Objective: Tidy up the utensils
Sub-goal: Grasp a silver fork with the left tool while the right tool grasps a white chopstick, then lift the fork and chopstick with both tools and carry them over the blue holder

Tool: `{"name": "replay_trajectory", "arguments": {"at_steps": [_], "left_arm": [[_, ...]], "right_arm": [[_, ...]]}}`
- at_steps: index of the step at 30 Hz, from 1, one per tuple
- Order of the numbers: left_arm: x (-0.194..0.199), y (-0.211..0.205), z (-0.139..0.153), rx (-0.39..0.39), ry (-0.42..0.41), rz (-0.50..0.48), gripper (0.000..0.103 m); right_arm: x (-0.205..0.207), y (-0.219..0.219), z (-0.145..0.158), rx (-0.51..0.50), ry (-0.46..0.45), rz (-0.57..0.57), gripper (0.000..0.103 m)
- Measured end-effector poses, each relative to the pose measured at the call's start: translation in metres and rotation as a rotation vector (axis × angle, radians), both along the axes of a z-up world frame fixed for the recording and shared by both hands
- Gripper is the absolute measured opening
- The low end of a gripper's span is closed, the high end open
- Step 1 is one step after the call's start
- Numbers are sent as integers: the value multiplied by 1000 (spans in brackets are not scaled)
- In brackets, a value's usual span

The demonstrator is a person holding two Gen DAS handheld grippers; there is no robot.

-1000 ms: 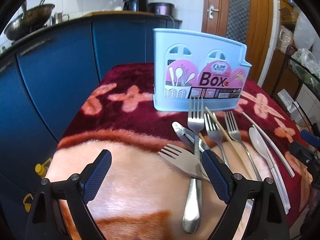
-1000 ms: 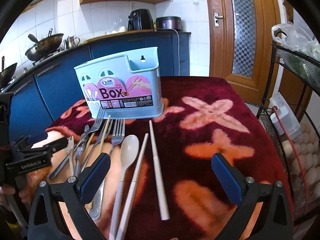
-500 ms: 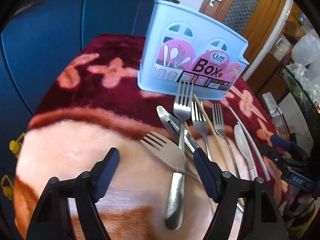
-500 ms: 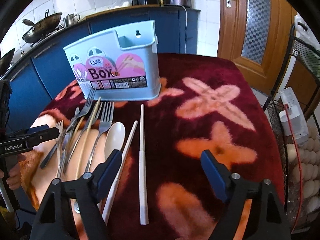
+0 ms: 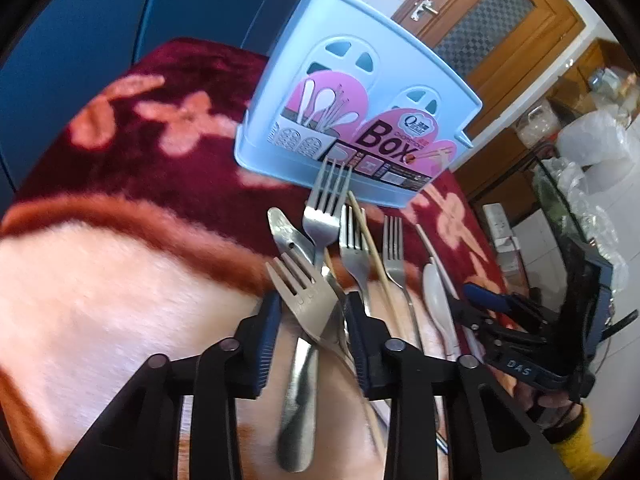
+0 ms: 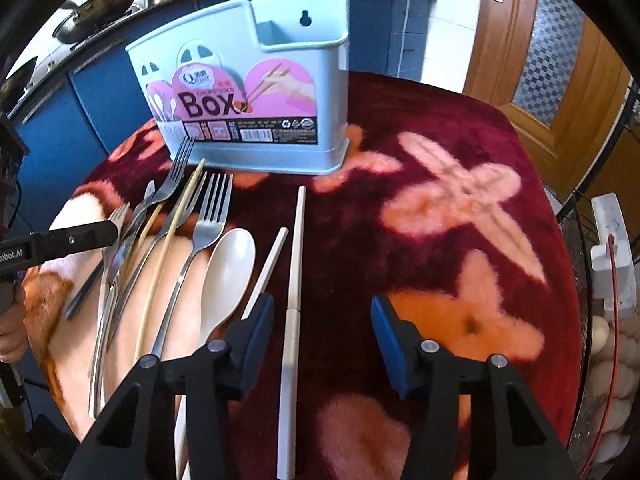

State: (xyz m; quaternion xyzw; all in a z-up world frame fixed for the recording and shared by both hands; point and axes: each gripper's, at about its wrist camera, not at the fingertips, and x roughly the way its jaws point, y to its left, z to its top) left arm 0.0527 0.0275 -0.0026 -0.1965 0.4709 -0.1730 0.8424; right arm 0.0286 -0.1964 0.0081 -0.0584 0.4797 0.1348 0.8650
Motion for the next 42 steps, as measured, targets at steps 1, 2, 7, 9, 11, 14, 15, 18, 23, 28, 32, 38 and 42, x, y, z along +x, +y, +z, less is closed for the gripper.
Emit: {"name": "replay_trajectory", "arguments": {"at_steps": [1, 2, 7, 9, 11, 14, 15, 18, 23, 28, 32, 38, 42], "left_arm": [[0, -1, -1, -3, -2, 5, 29], [0, -1, -2, -3, -1, 9, 27], [1, -1, -2, -27, 7, 28, 25], [0, -3, -1, -8, -4, 36, 11], [-1, -3, 0, -7, -13, 39, 10], [-3, -1, 5, -5, -34, 34, 10], [-3, -1, 7, 2, -39, 32, 10], [-2, 1, 12, 13, -56, 17, 9], [-4, 1, 37, 39, -144, -25, 6], [-9, 3, 65, 81, -244, -48, 3], [-10, 9, 89, 88, -320, -58, 3], [-5, 14, 122, 105, -414, -55, 3], [5, 14, 142, 143, -475, -12, 3]], "right_arm": [[1, 0, 0, -1, 3, 8, 53], [1, 0, 0, -1, 4, 13, 53], [3, -2, 0, 7, 16, 36, 48], [4, -3, 1, 20, 17, 42, 39], [4, -5, 2, 40, 21, 45, 29], [6, -7, 4, 72, 40, 50, 10], [8, -7, 4, 79, 52, 59, 10], [12, -2, 6, 61, 55, 71, 8], [6, 2, 17, 88, 16, 50, 7], [-9, 2, 30, 160, -55, -12, 7], [-22, -1, 46, 241, -130, -61, 7], [-24, -2, 65, 325, -226, -78, 7], [-19, -3, 76, 362, -264, -67, 7]]}}
